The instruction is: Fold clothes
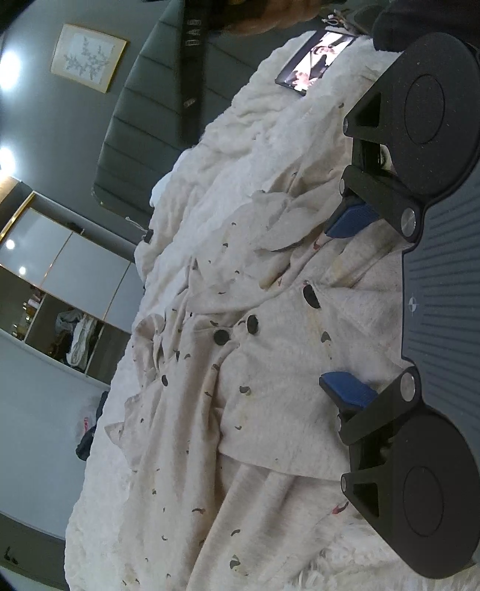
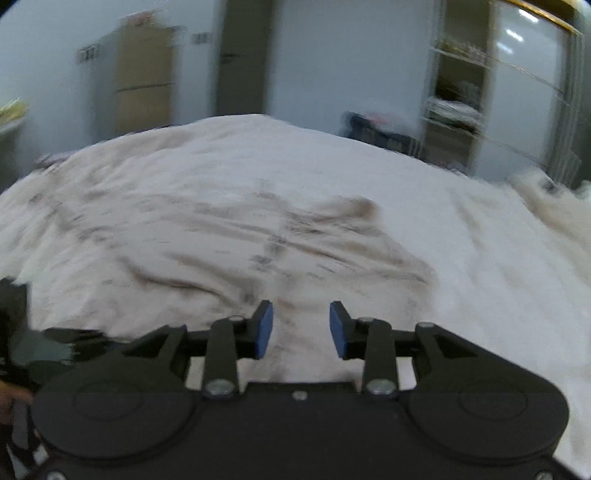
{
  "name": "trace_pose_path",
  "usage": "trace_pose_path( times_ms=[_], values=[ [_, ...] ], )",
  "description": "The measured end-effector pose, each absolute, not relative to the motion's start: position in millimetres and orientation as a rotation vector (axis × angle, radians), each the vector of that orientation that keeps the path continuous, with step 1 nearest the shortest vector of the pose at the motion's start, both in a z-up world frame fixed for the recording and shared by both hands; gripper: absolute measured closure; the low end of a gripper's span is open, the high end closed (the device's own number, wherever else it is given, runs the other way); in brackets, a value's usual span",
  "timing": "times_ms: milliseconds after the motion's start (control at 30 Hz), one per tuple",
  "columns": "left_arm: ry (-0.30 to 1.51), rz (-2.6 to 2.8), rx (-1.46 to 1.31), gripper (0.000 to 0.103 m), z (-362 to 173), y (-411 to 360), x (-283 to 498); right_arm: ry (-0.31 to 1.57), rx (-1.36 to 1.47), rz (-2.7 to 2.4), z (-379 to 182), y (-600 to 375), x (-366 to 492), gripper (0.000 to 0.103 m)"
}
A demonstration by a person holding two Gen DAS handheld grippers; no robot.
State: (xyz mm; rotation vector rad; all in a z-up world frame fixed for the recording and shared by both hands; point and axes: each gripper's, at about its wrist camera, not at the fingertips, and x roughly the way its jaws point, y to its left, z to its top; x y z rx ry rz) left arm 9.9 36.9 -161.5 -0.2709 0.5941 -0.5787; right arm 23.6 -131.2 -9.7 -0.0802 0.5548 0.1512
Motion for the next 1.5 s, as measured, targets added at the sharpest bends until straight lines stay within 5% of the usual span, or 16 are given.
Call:
trace_pose_path(
  times_ms=[633, 700, 767, 933, 1233, 1500],
  values=[
    [0.595, -0.583, -0.285, 0.026, -163, 44, 10, 0.742, 0.150, 0.258, -69, -91, 70, 0.063],
    [0.596, -0.584, -0.286, 0.026, -163, 44, 10, 0.847, 0.174, 0.227, -80, -91, 88, 0.073],
    [0.595, -0.586, -0.287, 0.026, -163, 45, 11, 0.888, 0.183, 0.220, -82, -92, 92, 0.100],
    [0.594, -0.589, -0.294, 0.026, -163, 45, 11, 0.791, 0.181, 0.302, -44, -109, 83, 0.101],
    [0.584, -0.584, -0.251, 0.026, -162, 36, 11, 0.651, -0.097, 0.035, 70, -296, 143, 0.101],
    [0.575, -0.560, -0.200, 0.027, -159, 31, 5, 0.777, -0.177, -0.365, 41, -443, 178, 0.101]
  ],
)
